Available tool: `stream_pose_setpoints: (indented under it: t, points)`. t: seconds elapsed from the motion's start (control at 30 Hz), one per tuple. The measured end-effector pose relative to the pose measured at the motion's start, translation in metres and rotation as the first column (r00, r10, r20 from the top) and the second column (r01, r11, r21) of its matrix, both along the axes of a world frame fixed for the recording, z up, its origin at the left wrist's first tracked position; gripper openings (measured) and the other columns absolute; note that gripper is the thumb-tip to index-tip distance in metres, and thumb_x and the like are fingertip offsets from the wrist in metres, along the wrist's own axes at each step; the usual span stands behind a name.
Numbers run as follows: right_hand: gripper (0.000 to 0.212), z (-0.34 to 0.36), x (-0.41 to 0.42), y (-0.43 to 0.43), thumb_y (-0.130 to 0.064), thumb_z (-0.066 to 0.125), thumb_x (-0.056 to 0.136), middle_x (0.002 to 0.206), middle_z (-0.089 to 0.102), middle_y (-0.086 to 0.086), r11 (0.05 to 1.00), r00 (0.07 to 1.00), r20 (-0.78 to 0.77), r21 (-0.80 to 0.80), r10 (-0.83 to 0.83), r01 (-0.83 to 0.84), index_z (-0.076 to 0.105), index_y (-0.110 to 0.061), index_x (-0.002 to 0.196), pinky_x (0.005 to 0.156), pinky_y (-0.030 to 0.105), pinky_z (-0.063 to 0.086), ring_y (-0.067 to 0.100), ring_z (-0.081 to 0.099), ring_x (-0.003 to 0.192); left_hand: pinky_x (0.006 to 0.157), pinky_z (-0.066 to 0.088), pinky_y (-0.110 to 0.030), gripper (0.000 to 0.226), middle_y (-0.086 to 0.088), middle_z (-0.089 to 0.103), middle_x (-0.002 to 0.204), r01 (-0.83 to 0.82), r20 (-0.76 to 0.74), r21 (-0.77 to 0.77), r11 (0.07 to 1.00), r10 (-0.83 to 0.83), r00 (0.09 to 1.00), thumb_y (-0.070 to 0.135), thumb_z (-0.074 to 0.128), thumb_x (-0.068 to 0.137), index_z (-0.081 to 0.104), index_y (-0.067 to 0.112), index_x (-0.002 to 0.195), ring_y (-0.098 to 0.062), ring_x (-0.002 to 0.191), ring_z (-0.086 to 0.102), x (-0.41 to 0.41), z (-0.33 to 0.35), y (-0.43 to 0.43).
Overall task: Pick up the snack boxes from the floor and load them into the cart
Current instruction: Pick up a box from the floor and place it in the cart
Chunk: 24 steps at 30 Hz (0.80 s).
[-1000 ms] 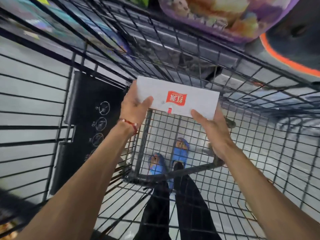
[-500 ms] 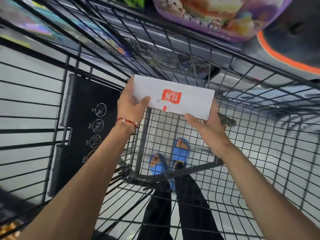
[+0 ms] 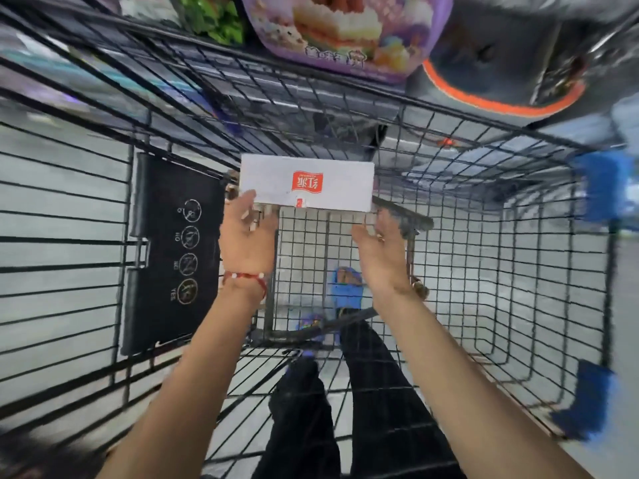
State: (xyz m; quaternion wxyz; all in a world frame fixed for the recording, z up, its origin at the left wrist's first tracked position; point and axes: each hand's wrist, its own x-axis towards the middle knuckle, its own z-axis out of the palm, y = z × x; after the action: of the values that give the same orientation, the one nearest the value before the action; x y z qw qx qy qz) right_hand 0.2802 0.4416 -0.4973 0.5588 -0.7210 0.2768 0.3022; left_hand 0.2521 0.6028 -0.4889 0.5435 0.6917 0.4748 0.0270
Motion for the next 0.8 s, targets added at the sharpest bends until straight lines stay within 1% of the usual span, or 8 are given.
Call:
stream_pose_setpoints:
  t: [0.07,0.17,0.27,0.33,0.47,0.6,0.7,0.8]
  points:
    - [0.064,0.021,-0.014,-0.005,-0.028,0.062,0.102,0.16,0.042,-0.004,1.0,1.0,-0.011,-0.001,-0.014,0.014,0.035,-0.024,0.16,0.111,0.027,0.039,0.016,0.042,0.146,0.087,0.051,-0.009,0.04,0.002,0.058,0.125,-0.024,0.022,-0.1,0.995,0.026,0.999,-0.004,0.058,0.094,0.058,0.004,0.133,-0.011,0.11,0.057,-0.014,0.022,-0.009]
    - [0.048,0.061,-0.04,-0.016,-0.022,0.063,0.102,0.141,0.057,-0.006,0.997,0.996,0.032,0.012,-0.083,0.082,0.051,-0.023,0.148,0.083,0.01,0.047,0.015,0.055,0.13,0.111,0.044,-0.035,0.037,0.001,0.06,0.136,0.052,0.046,-0.19,0.98,-0.044,0.998,-0.001,0.057,0.095,0.062,0.01,0.13,-0.014,0.126,0.056,-0.038,0.055,-0.019]
    - [0.033,0.094,-0.072,-0.026,-0.022,0.065,0.101,0.124,0.065,-0.015,0.983,0.98,0.08,0.022,-0.184,0.183,0.063,-0.027,0.134,0.106,0.033,0.049,0.01,0.06,0.12,0.114,0.042,-0.041,0.028,0.007,0.06,0.136,0.143,0.067,-0.226,0.964,-0.131,0.989,0.0,0.058,0.095,0.066,0.013,0.119,-0.014,0.129,0.054,-0.058,0.083,-0.026]
    - [0.026,0.113,-0.096,-0.035,-0.019,0.063,0.102,0.123,0.067,-0.012,0.963,0.957,0.107,0.046,-0.268,0.265,0.067,-0.025,0.126,0.111,0.041,0.049,0.008,0.063,0.117,0.111,0.044,-0.044,0.023,0.006,0.064,0.127,0.219,0.086,-0.24,0.946,-0.203,0.975,0.003,0.059,0.096,0.069,0.016,0.112,-0.016,0.123,0.058,-0.072,0.1,-0.033]
    - [0.025,0.152,-0.142,-0.057,-0.015,0.062,0.102,0.122,0.068,-0.001,0.906,0.901,0.122,0.134,-0.417,0.402,0.065,-0.016,0.127,0.081,0.02,0.059,-0.003,0.07,0.083,0.11,0.045,-0.046,0.019,-0.001,0.067,0.125,0.372,0.132,-0.269,0.888,-0.349,0.928,0.011,0.059,0.098,0.069,0.028,0.099,-0.021,0.119,0.062,-0.099,0.135,-0.054]
    - [0.022,0.178,-0.192,-0.088,-0.012,0.065,0.1,0.123,0.072,0.011,0.844,0.839,0.118,0.163,-0.531,0.511,0.068,-0.014,0.122,0.098,0.033,0.051,0.016,0.068,0.109,0.109,0.045,-0.048,0.017,-0.001,0.069,0.122,0.517,0.151,-0.279,0.809,-0.495,0.856,0.015,0.062,0.096,0.071,0.029,0.1,-0.021,0.117,0.064,-0.124,0.164,-0.082]
    - [0.023,0.195,-0.225,-0.115,-0.007,0.065,0.098,0.111,0.073,0.006,0.78,0.774,0.112,0.161,-0.623,0.605,0.07,-0.01,0.119,0.092,0.033,0.052,0.017,0.067,0.101,0.106,0.049,-0.045,0.016,-0.001,0.07,0.119,0.616,0.162,-0.266,0.742,-0.595,0.787,0.011,0.062,0.096,0.071,0.02,0.105,-0.011,0.104,0.068,-0.137,0.183,-0.109]
    - [0.021,0.208,-0.257,-0.148,-0.007,0.063,0.098,0.115,0.074,0.006,0.706,0.699,0.108,0.165,-0.707,0.689,0.071,-0.016,0.116,0.086,0.027,0.053,0.022,0.069,0.108,0.103,0.051,-0.042,0.021,0.001,0.071,0.117,0.716,0.184,-0.243,0.655,-0.694,0.696,0.008,0.059,0.097,0.071,0.024,0.103,-0.002,0.095,0.069,-0.151,0.2,-0.147]
